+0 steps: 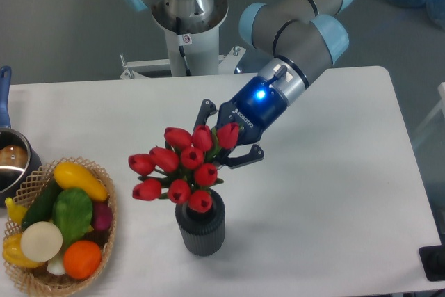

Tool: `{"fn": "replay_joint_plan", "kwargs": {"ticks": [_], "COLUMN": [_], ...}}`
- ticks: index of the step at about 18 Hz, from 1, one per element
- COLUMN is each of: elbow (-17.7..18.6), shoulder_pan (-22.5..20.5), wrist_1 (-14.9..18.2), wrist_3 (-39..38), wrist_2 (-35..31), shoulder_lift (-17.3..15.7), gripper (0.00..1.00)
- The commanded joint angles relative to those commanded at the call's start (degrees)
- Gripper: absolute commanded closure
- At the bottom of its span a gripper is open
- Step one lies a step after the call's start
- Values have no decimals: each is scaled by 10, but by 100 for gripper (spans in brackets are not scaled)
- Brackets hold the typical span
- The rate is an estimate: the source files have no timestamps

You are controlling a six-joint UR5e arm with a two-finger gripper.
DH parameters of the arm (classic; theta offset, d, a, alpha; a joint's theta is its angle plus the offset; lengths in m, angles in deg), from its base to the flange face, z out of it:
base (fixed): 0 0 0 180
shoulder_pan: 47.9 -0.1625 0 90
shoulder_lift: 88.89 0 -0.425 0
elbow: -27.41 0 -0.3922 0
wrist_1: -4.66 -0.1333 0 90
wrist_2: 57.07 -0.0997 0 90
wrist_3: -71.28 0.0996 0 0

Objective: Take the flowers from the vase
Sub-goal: 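Close the gripper on the tulip stems and start lifting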

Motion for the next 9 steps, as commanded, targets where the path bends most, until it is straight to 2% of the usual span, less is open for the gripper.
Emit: {"fn": "replay_joint_plan", "kwargs": {"ticks": [9], "elbow": [-49], "shoulder_pan": [-9], "wrist_1": [1], "wrist_3": [-75], "wrist_2": [16], "shoulder_lift": [0], "gripper": [67]}}
